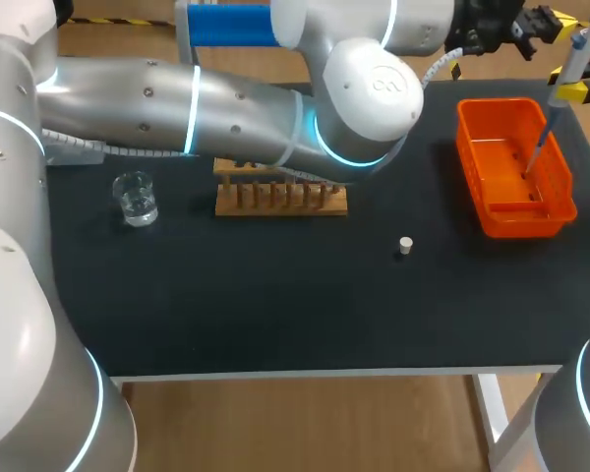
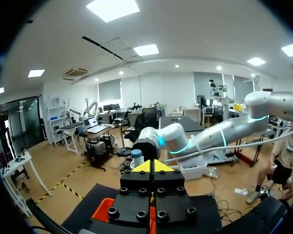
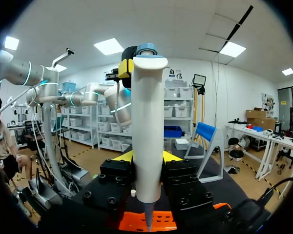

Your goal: Invert the test tube, pick up the pipette, mount the tip to pipette, aspirate from beaker and dispense into the tube, eject the tip, return the pipette, and cap with the stopper.

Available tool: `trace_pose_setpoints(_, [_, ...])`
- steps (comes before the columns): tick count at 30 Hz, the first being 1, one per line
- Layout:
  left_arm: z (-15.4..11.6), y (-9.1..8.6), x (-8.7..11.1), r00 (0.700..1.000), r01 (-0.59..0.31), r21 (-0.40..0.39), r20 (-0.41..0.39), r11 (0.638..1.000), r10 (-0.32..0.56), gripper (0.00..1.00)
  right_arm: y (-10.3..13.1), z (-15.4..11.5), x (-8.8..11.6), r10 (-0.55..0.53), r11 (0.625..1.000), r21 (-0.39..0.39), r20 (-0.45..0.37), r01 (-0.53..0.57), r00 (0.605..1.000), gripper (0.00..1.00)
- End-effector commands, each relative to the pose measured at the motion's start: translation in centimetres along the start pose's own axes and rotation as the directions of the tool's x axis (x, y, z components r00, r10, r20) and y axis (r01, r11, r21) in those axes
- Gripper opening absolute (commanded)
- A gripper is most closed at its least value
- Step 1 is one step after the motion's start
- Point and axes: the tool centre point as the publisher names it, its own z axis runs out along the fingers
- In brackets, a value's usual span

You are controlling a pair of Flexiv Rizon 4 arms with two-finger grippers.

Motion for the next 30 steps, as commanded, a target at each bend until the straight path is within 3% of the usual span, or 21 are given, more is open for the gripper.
trace_pose_setpoints(1, [1.3,0.3,-0.5,1.000,0.000,0.072,-0.012,0.997,0.001,0.00,-0.1,-0.3,-0.3,-0.001,1.000,0.000,-0.009,0.001,1.000,0.00])
trace_pose_setpoints(30, [3.7,1.1,-1.7,0.999,0.039,0.058,-0.033,0.998,-0.037,0.00,-0.1,-0.3,-0.3,-0.001,1.000,0.000,-0.009,0.001,1.000,0.00])
